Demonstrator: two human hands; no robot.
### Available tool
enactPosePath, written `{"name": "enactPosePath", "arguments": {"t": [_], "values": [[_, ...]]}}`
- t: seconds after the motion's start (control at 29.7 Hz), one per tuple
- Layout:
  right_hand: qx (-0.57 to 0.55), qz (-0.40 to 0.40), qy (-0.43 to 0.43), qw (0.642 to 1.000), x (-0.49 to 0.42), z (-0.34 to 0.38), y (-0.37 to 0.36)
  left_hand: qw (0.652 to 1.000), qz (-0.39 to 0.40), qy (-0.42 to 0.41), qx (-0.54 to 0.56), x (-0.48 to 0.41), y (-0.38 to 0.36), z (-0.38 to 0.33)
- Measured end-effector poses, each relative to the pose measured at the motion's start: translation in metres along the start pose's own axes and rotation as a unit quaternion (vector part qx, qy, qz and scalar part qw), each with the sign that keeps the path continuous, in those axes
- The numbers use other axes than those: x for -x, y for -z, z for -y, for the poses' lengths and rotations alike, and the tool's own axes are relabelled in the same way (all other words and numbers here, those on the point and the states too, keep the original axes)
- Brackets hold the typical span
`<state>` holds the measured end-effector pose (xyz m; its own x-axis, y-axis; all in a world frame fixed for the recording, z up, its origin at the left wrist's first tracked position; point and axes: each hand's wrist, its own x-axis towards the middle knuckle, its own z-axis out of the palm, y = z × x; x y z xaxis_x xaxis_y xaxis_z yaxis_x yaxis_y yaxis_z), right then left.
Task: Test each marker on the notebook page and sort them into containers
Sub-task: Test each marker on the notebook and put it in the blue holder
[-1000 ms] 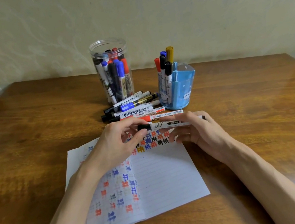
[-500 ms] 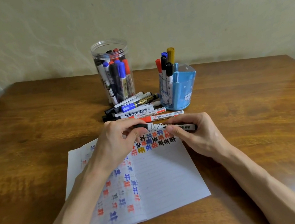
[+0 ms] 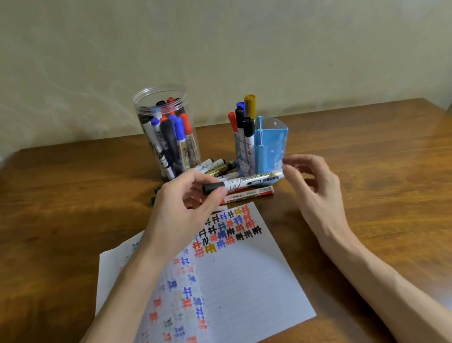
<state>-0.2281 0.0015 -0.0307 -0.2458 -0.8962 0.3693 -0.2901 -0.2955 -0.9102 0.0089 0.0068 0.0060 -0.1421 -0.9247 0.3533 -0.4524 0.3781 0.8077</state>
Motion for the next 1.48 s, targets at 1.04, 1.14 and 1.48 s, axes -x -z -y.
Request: {"name": "enactPosePath", "arguments": {"t": [1.04,1.14,1.48], "values": [[0.047,0.079,0.01,0.996,0.004,-0.004,-0.011,0.973,-0.168,-0.135,-0.087,-0.081,-0.045,-0.034],[0.051,0.076,0.016,0.996,0.004,-0.005,-0.011,0.975,-0.16,-0.119,-0.102,-0.078,-0.046,-0.024],[0.164,0.089,0.016,0.982,0.0,-0.022,-0.012,0.982,-0.142,-0.032,-0.125,-0.003,-0.02,0.038]]}}
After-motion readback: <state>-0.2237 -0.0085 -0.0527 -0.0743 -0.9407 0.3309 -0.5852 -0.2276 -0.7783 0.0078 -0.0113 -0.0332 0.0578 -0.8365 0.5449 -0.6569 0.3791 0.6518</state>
